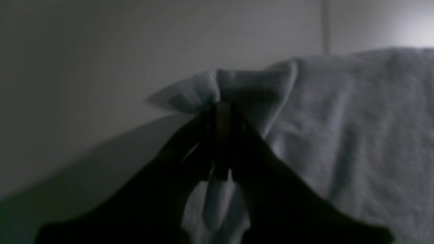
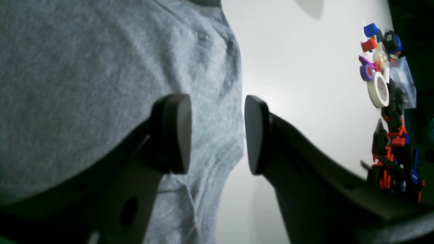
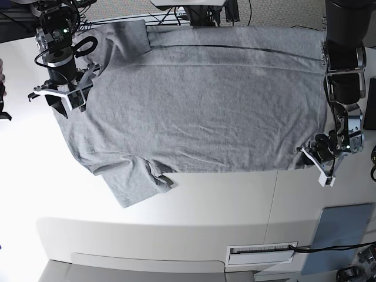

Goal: Fold the T-shirt properly
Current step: 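Move the left gripper along the shirt side to the hem corner, then move the right gripper to the hem corner and grasp it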

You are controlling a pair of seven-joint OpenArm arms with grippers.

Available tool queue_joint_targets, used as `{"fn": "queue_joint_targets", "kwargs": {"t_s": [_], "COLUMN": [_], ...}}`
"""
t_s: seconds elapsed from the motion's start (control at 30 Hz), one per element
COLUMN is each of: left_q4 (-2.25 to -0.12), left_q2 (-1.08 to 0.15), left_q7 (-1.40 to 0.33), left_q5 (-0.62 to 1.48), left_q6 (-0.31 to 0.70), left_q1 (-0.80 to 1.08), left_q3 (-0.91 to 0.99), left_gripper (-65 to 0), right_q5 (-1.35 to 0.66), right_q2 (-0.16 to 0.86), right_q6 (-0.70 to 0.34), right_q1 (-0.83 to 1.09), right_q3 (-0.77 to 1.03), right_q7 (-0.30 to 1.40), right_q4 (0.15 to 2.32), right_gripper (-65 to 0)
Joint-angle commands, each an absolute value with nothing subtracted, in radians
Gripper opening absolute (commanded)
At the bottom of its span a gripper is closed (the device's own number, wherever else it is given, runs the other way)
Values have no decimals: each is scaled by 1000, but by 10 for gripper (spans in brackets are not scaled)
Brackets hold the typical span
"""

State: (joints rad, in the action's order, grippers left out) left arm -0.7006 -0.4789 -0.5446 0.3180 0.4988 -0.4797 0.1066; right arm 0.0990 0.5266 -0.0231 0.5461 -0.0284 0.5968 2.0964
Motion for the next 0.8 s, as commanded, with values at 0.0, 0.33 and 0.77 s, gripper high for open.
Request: {"fn": "queue_joint_targets", "kwargs": {"t_s": [0.0, 0.33, 0.77], "left_q4": [-704, -704, -704], "left_q2": [-482, -484, -484], "left_q7": [-552, -485, -537], "left_q5": [313, 314, 314], "left_q6": [511, 326, 340], "left_q1": [-493, -494, -496], "left_q3": [106, 106, 106], "left_gripper": [-650, -650, -650], "right_q5": [106, 105, 83], "right_q2": [540, 540, 540], "right_q6": [-12, -11, -163], "right_q1": [545, 517, 331], "right_q3": [-22, -22, -22], "right_q7": [569, 570, 575], "right_q4": [2114, 2114, 1961], "right_gripper": [-393, -393, -393]}}
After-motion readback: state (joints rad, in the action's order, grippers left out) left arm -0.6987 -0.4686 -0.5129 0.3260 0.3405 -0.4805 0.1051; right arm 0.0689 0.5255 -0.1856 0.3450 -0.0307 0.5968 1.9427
